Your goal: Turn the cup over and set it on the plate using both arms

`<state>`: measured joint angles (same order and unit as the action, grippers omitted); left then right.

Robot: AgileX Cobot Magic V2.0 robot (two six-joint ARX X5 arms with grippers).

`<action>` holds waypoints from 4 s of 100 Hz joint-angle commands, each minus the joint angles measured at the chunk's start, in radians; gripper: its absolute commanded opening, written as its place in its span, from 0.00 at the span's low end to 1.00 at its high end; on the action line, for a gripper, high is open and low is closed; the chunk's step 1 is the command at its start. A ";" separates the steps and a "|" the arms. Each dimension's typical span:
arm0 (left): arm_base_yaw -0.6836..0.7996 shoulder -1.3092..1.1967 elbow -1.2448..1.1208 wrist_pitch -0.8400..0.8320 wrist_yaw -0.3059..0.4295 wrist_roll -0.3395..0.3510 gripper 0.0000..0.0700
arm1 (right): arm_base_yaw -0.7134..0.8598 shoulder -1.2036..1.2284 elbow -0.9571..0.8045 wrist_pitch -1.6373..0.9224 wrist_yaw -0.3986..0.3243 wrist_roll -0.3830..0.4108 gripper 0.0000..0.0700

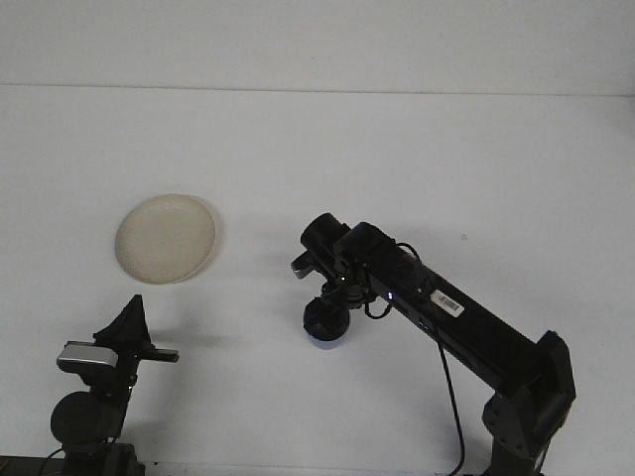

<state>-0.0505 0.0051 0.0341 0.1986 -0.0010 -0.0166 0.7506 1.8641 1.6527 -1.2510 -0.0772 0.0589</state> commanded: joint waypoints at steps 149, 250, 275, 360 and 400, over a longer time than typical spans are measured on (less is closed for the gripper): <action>0.000 -0.002 -0.020 0.012 0.003 -0.002 0.02 | -0.613 -0.727 -0.325 0.348 0.029 -0.082 0.64; 0.000 -0.002 -0.020 0.012 0.003 -0.002 0.02 | -0.612 -1.243 -1.060 1.057 0.051 -0.048 0.64; 0.000 -0.002 -0.020 0.012 0.003 -0.002 0.02 | -0.612 -1.243 -1.060 1.057 0.051 -0.048 0.64; 0.000 0.238 0.480 -0.438 -0.008 -0.003 0.02 | -0.612 -1.242 -1.060 1.057 0.051 -0.048 0.64; -0.002 0.702 0.940 -0.929 -0.006 -0.003 0.02 | -0.612 -1.242 -1.060 1.057 0.051 -0.048 0.64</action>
<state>-0.0505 0.6514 0.9237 -0.6720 -0.0036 -0.0170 0.1364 0.6167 0.5823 -0.2012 -0.0257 0.0002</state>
